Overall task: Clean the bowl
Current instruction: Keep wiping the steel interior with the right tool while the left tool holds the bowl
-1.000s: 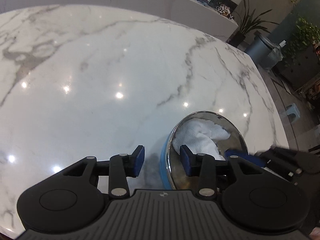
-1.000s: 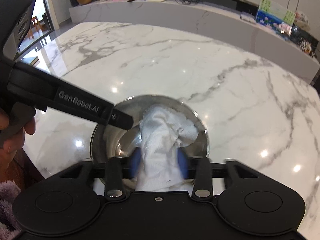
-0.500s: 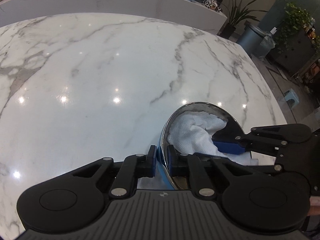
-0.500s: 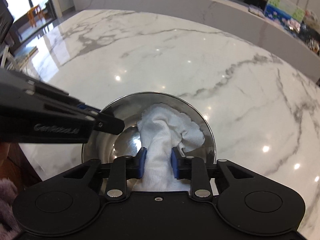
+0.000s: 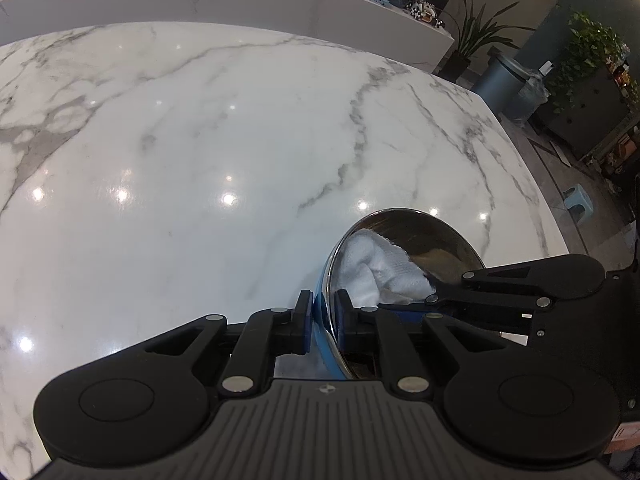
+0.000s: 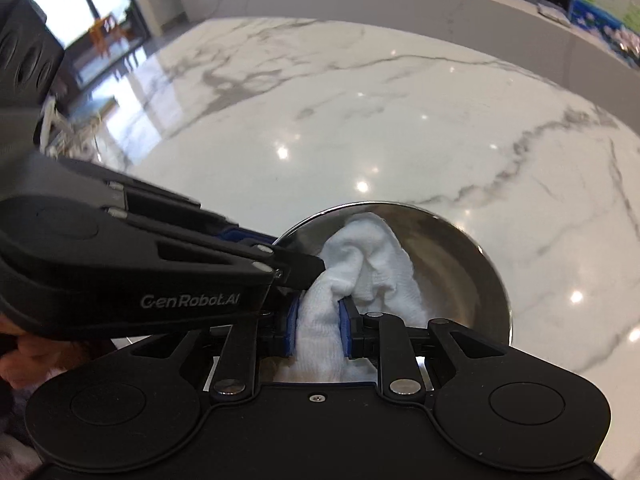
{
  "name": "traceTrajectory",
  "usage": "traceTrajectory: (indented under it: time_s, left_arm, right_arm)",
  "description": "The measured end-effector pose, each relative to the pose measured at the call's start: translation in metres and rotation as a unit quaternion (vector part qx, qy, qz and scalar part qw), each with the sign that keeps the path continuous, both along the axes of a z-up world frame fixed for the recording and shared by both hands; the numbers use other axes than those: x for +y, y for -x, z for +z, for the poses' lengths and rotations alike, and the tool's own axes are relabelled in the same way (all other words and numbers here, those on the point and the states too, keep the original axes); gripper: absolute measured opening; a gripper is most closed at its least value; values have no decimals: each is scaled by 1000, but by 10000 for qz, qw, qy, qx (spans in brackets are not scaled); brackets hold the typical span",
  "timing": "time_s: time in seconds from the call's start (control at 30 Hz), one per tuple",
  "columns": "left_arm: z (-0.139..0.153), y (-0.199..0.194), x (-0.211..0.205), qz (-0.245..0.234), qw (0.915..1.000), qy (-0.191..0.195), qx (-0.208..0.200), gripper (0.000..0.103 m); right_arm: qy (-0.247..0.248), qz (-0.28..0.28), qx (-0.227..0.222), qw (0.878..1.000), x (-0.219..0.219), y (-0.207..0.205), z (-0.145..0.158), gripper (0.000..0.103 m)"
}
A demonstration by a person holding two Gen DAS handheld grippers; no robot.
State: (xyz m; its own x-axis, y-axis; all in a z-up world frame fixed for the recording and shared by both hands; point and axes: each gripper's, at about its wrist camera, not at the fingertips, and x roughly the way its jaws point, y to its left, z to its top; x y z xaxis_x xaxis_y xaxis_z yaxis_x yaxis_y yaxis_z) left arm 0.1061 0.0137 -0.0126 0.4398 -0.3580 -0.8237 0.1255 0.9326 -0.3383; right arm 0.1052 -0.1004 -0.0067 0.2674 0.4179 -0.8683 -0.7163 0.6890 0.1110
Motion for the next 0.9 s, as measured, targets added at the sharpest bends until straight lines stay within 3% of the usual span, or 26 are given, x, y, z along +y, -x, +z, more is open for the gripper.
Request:
traceTrajectory:
  time_s: [0.23,0.43,0.9]
  left_arm:
    - [-3,1,-7,-119,9995,-294,-3,10]
    - [-3,2,-7,-131,9992,-378,-19,10]
    - [-5,2,-1,67,10000,23,32,10]
  right_arm:
    - [333,97,120,9993,-4,-4,-5,19]
    - [991,41,-483,9939,-2,0,-5,18]
    - [737,-119,-479,9961,-14,0,13,21]
